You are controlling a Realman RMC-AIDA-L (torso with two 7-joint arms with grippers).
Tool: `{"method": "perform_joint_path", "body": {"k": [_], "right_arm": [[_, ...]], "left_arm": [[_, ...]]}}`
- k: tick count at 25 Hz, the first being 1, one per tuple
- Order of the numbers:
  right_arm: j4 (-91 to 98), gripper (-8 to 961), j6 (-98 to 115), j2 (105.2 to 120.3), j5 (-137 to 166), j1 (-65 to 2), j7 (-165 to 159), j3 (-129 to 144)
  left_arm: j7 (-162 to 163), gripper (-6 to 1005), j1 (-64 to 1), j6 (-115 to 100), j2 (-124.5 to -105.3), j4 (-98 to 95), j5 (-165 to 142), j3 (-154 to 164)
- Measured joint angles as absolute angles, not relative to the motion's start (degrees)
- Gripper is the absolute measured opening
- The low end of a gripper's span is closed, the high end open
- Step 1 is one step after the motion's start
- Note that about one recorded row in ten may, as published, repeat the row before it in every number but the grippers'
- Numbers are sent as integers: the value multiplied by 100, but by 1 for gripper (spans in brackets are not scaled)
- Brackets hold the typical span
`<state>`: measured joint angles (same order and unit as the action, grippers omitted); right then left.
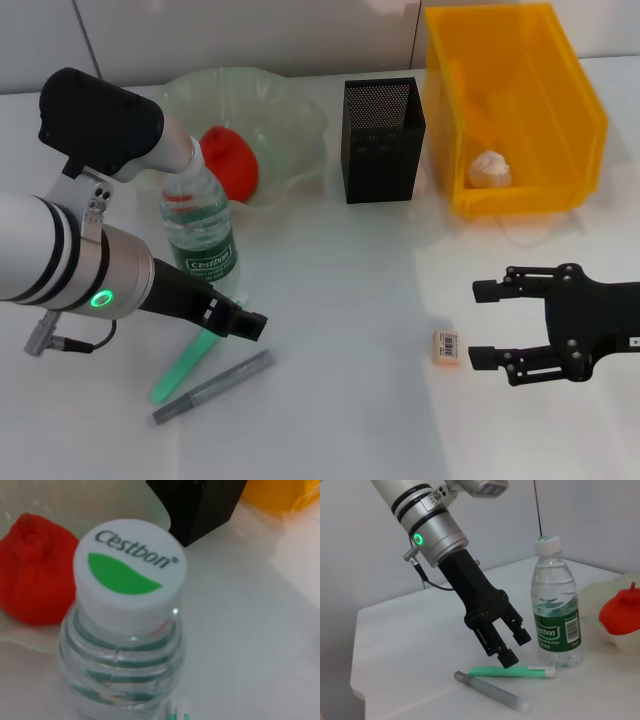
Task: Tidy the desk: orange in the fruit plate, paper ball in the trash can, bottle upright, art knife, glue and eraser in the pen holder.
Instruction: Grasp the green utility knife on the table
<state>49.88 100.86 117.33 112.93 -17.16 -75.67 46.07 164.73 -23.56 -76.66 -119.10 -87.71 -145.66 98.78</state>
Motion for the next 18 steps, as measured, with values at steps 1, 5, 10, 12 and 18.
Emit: {"method": "perform_joint_path", "body": {"k": [1,5,10,12,18], "right_arm": [[4988,793,10086,11733,11292,-1716,-7567,4607],[4983,793,10055,11740,11302,-1721,-7567,4632],[4983,793,10054,11742,11311,-1714,-7567,4632],[4983,793,10054,11742,11312,-1713,-7567,4632],[4981,793,10054,11751,11312,-1711,-7567,4632]], "left_arm": [[16473,736,-2378,-7643,-11909,-8707,-14569,9879],[16475,731,-2485,-7555,-11897,-8396,-14585,9869],[16473,725,-2569,-7467,-11902,-8126,-14750,9908],[16476,723,-2588,-7461,-11906,-8088,-14832,9933],[16475,715,-2597,-7454,-11908,-8082,-14847,9962]]}}
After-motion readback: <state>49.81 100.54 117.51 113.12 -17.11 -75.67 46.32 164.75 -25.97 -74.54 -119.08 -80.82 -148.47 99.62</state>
